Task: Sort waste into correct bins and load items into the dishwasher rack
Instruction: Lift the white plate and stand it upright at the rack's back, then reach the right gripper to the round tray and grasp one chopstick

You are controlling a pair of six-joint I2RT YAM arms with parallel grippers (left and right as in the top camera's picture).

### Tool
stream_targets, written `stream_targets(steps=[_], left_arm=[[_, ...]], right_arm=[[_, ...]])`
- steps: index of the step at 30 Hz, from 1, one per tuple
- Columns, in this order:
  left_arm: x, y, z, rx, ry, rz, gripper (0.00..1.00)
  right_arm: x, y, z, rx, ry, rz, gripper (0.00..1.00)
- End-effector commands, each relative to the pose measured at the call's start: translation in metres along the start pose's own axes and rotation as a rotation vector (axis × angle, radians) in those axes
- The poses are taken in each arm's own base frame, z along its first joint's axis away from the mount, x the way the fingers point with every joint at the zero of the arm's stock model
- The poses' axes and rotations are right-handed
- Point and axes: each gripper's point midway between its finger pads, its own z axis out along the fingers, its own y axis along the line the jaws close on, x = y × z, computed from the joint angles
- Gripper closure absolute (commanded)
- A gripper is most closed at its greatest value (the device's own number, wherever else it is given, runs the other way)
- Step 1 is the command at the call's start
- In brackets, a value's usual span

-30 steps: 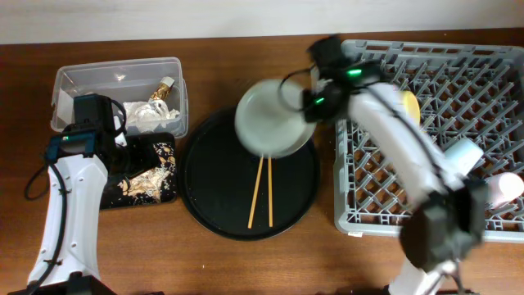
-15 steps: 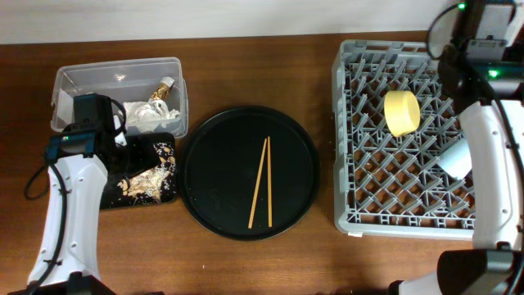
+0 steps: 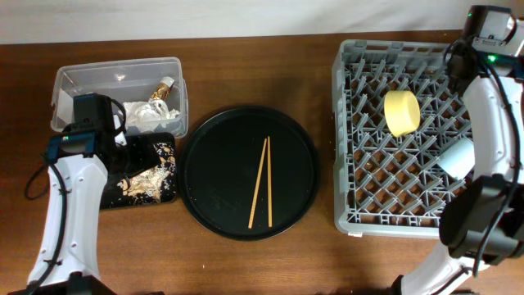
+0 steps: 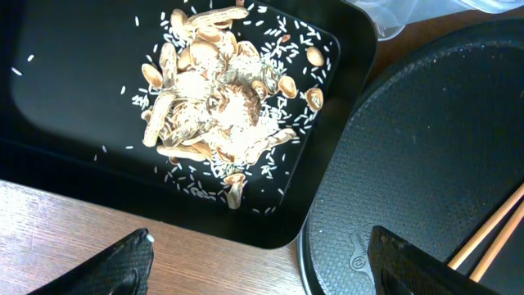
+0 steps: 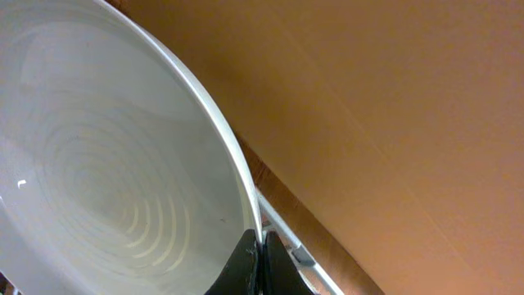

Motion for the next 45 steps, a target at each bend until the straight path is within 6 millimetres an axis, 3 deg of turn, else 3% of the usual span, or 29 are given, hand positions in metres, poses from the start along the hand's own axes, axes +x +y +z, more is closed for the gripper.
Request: stream_targets(steps=[1, 6, 9, 10, 11, 16, 19, 23, 26, 29, 30, 35, 41, 45], left_arm=[[-0.004, -0.002, -0.006, 0.014, -0.025, -0.008, 0.17], [-0.004, -0.002, -0.006, 0.014, -0.025, -0.008, 0.16], [-0.004, -0.002, -0.006, 0.014, -0.025, -0.008, 0.16], [-0.003, -0.002, -0.006, 0.014, -0.025, -0.007, 0.16], [-0.003, -0.002, -0.006, 0.014, -0.025, -0.007, 0.17], [-0.003, -0.002, -0.006, 0.015, -0.024, -0.008, 0.16], [-0.003, -0.002, -0.006, 0.015, -0.024, -0.008, 0.16], [-0.003, -0.002, -0.006, 0.014, -0.023, -0.008, 0.13], [-0.003, -0.002, -0.006, 0.014, -0.024, -0.007, 0.07], [-0.003, -0.002, -0.006, 0.014, -0.023, -0.007, 0.06], [-0.003, -0.002, -0.006, 0.014, -0.023, -0.007, 0.06], [-0.003, -0.002, -0.006, 0.014, -0.023, -0.007, 0.06], [-0.003, -0.002, -0.006, 0.014, -0.023, -0.007, 0.06], [-0.003, -0.002, -0.006, 0.014, -0.023, -0.007, 0.06]], right_arm=[[0.009, 0.012, 0.009, 0.018, 0.025, -0.035, 0.96], [0.021, 0.039, 0.004, -0.042, 0.044, -0.058, 0.96], [0.026, 0.069, -0.01, -0.179, 0.053, -0.09, 0.96], [0.029, 0.077, -0.014, -0.217, 0.061, -0.105, 0.88], [0.037, 0.086, -0.02, -0.261, 0.084, -0.138, 0.65], [0.048, 0.08, -0.034, -0.299, 0.143, -0.087, 0.56], [0.041, 0.076, -0.062, -0.455, 0.143, -0.048, 0.52], [0.048, 0.087, -0.141, -0.9, 0.207, -0.019, 0.4], [0.072, 0.103, -0.206, -1.215, 0.331, -0.064, 0.4], [0.103, 0.113, -0.248, -1.311, 0.426, -0.172, 0.4], [0.117, 0.119, -0.271, -1.333, 0.44, -0.247, 0.4], [0.164, 0.149, -0.349, -1.414, 0.42, -0.506, 0.39], [0.235, 0.198, -0.395, -1.327, 0.45, -0.719, 0.38], [0.284, 0.229, -0.396, -1.182, 0.533, -0.759, 0.38]])
